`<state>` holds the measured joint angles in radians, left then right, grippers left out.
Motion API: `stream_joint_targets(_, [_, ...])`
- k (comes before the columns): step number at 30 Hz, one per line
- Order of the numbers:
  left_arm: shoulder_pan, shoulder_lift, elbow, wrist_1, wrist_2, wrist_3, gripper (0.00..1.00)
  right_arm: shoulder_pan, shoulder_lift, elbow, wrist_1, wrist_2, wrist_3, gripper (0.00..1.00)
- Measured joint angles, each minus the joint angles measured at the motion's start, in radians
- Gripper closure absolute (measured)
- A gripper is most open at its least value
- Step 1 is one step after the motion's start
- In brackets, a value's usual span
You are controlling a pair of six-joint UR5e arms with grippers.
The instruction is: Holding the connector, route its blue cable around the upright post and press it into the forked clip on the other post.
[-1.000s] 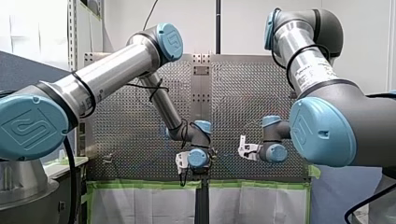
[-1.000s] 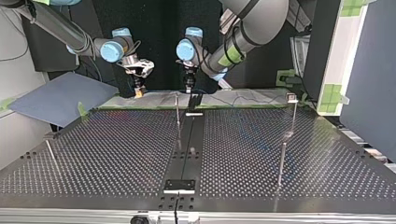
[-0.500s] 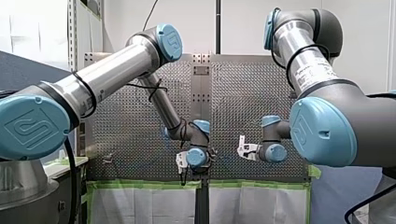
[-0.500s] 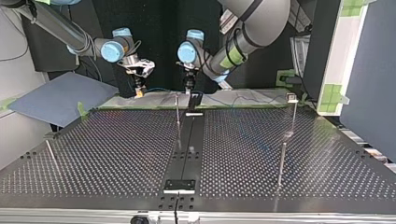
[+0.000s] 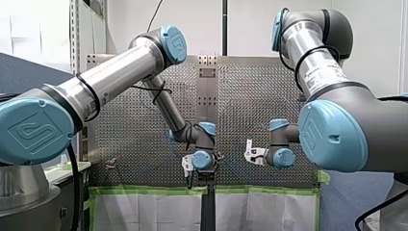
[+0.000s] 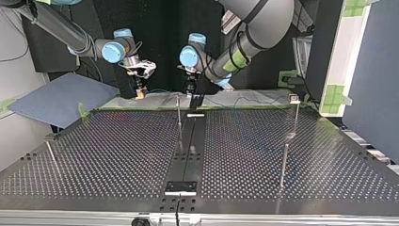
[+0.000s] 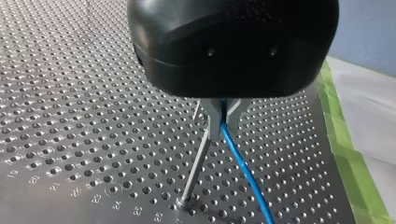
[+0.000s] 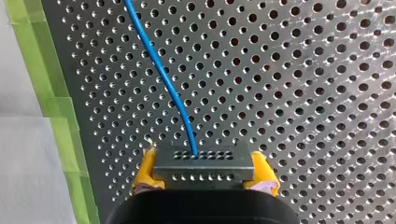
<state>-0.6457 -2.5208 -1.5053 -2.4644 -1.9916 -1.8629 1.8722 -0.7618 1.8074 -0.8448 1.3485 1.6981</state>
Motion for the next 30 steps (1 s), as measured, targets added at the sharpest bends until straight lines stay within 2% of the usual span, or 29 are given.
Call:
stream_joint_targets(10, [0.011, -0.002, 0.011, -0.016, 0.020, -0.015, 1.00, 0.002, 0.000, -0.001, 0.002, 0.003, -0.005, 1.00])
stream_joint_targets(16, [0.017, -0.027, 0.024, -0.028, 0.026, -0.019, 1.00, 0.003, 0.000, -0.001, 0.001, 0.006, -0.007, 1.00])
stream_joint_targets(30, [0.028, -0.037, 0.059, -0.045, 0.043, -0.021, 1.00, -0.001, 0.000, -0.009, 0.003, 0.023, -0.007, 1.00])
